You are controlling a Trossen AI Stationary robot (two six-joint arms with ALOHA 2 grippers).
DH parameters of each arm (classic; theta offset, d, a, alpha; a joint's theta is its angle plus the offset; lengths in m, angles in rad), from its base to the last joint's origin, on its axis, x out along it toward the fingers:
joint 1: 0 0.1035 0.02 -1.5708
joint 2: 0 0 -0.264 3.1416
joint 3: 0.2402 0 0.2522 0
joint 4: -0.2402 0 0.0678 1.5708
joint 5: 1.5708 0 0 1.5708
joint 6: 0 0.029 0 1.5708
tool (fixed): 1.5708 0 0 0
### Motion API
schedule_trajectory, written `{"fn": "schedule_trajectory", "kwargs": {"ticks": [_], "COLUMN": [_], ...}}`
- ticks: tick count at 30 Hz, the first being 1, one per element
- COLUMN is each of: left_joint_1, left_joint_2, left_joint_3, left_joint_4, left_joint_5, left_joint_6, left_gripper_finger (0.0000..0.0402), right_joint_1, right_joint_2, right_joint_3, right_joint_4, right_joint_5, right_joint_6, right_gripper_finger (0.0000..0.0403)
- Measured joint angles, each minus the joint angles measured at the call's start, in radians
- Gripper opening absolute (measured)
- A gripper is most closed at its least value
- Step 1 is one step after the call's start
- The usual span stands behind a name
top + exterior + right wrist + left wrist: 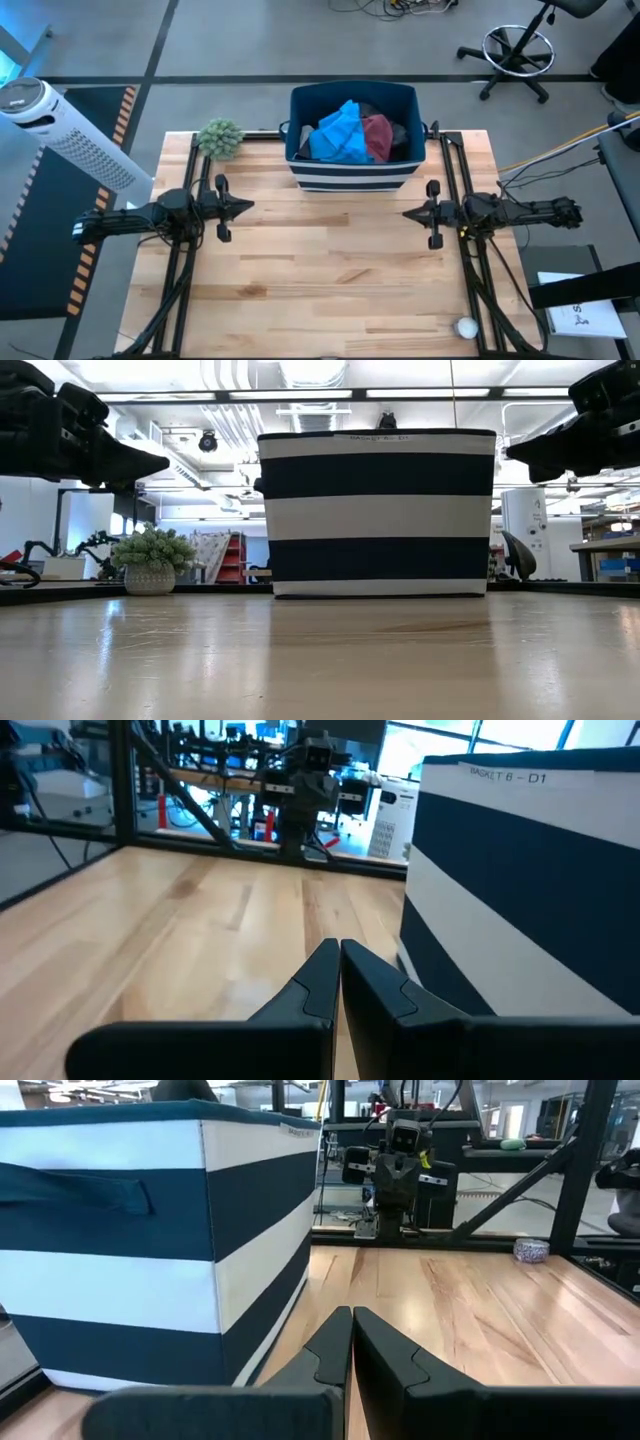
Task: Sort clothes
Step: Return to Home Position
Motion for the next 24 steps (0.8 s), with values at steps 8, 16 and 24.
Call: {"fn": "schedule_trajectory", "kwargs": {"ticks": [8,16,24], "left_joint_1": [0.0,0.0,0.0], "left_joint_2": [0.0,0.0,0.0], "left_joint_3": [0.0,0.0,-0.002], "left_joint_4": [0.0,0.0,0.009], "left_joint_5": [0.0,0.0,0.0], "left_joint_6": [-0.02,-0.016,-0.016], "left_gripper_finger": [0.0,0.0,0.0], "right_joint_1": [0.0,0.0,0.001], "right_joint_2": [-0.001,-0.001,-0.001], "right_joint_3": [0.0,0.0,0.0], "right_joint_4": [0.004,0.006,0.008], "right_joint_5": [0.004,0.005,0.005], "right_joint_6": [-0.001,-0.001,-0.001], "right_gripper_finger": [0.0,0.0,0.0]}}
